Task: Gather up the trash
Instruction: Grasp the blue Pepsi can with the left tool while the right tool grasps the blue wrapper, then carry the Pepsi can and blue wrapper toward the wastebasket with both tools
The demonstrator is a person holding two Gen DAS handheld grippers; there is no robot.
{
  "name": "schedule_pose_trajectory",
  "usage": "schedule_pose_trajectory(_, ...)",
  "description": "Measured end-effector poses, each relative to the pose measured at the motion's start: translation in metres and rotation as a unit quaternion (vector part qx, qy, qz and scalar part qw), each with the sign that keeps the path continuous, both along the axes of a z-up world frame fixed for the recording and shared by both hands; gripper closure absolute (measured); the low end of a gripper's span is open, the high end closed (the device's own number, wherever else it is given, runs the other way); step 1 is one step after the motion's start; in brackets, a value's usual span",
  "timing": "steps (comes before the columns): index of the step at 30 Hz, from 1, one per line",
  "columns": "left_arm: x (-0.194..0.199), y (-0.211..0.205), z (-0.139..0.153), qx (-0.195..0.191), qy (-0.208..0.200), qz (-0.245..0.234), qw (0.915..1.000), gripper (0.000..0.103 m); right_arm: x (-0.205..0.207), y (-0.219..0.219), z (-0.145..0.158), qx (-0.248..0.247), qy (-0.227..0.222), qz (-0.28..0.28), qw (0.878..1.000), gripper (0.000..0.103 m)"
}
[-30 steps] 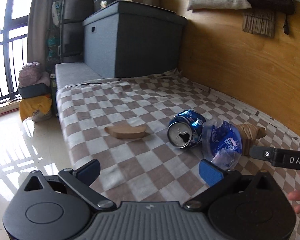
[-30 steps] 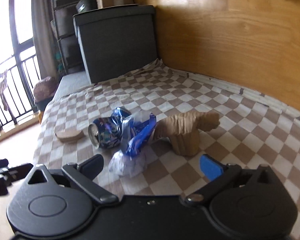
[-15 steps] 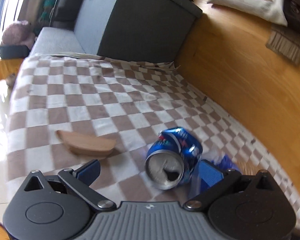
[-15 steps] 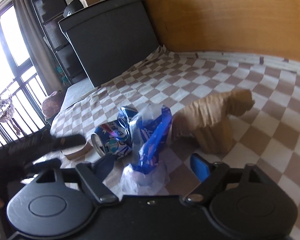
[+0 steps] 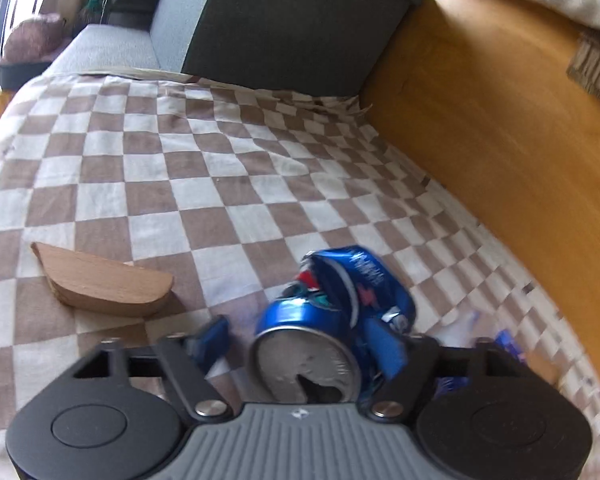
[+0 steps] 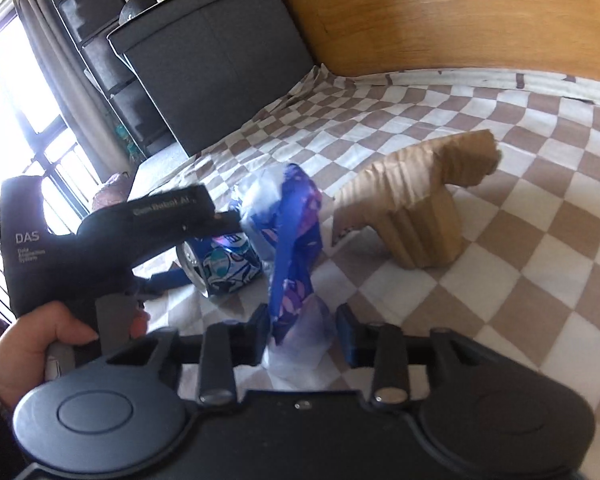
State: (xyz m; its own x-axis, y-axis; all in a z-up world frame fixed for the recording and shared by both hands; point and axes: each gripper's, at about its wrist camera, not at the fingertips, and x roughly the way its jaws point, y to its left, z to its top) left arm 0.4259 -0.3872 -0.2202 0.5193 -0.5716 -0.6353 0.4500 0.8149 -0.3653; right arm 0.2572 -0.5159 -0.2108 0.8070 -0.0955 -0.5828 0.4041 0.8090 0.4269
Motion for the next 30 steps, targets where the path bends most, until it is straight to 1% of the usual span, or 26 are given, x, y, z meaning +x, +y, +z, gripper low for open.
schedule_pose_trajectory(1, -0.001, 0.002, -0.001, -0.006, 0.000, -0.003, 1.0000, 0.044, -0.003, 0.000, 0.001, -0.001, 0.001, -0.002, 1.000, 0.074)
schedule_pose_trajectory(3, -0.005, 0.007, -0.001, -0.010, 0.005, -0.002, 0.9999, 0.044, -0.006, 0.000, 0.002, -0.002, 0.004, -0.004, 1.000, 0.078)
schedule_pose_trajectory(6, -0.014, 0.011, 0.002, 0.002, -0.002, -0.010, 0.9999, 0.045, -0.010, 0.001, 0.004, -0.009, 0.011, -0.010, 1.000, 0.083)
schedule_pose_trajectory(9, -0.029, 0.019, 0.006, 0.012, -0.011, -0.014, 0.9998, 0.045, -0.015, 0.003, 0.007, -0.015, 0.018, -0.017, 1.000, 0.086)
schedule_pose_trajectory(12, -0.045, 0.030, 0.010, 0.026, -0.020, -0.014, 0.9994, 0.045, -0.021, 0.006, 0.010, -0.023, 0.024, -0.021, 0.999, 0.087)
schedule_pose_trajectory(15, -0.063, 0.043, 0.017, 0.054, -0.049, -0.020, 0.9972, 0.045, -0.027, 0.009, 0.013, -0.035, 0.031, -0.021, 0.999, 0.089)
schedule_pose_trajectory(19, -0.085, 0.061, 0.025, 0.076, -0.072, -0.025, 0.9942, 0.045, -0.036, 0.016, 0.020, -0.046, 0.041, -0.018, 0.998, 0.090)
schedule_pose_trajectory(26, -0.120, 0.092, 0.041, 0.094, -0.107, -0.033, 0.9892, 0.045, -0.052, 0.035, 0.036, -0.067, 0.045, -0.005, 0.997, 0.092)
schedule_pose_trajectory(30, -0.137, 0.107, 0.048, 0.103, -0.119, -0.034, 0.9870, 0.045, -0.059, 0.047, 0.046, -0.079, 0.045, 0.003, 0.996, 0.093)
